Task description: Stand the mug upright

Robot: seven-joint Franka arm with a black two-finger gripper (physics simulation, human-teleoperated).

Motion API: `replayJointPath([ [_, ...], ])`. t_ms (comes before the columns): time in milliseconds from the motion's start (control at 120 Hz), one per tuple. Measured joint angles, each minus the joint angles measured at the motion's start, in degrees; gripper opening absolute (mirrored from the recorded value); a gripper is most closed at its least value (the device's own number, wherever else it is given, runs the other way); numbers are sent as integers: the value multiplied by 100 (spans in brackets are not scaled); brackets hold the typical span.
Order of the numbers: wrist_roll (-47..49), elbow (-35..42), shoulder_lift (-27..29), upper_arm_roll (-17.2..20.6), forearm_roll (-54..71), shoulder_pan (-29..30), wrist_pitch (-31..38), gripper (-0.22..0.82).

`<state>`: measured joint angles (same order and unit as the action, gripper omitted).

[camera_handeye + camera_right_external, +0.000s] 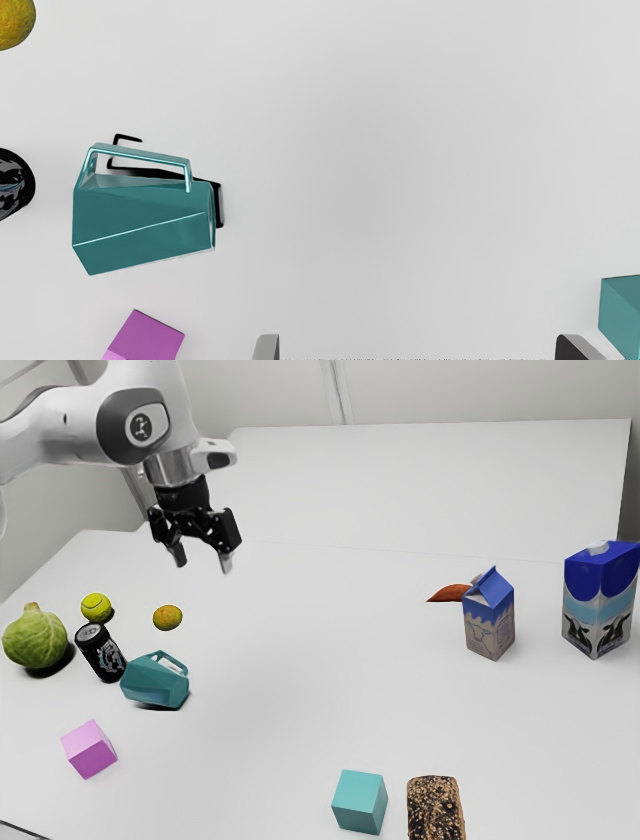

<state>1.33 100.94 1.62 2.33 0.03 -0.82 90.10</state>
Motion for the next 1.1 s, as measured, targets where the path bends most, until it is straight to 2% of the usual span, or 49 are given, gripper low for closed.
replayJointPath([
  [83, -65, 557, 167, 3, -21, 233, 278, 60],
  [242, -249, 1487, 438, 6, 104, 1239, 921, 60],
  [517, -752, 2505, 607, -1, 209, 1750, 2027, 60],
  [692, -1309, 2830, 581, -15, 116, 2138, 2747, 60],
  [900, -2161, 3021, 321, -16, -584, 2639, 3332, 60],
  [1100, -2903, 3221, 245, -14, -978, 2669, 3593, 60],
])
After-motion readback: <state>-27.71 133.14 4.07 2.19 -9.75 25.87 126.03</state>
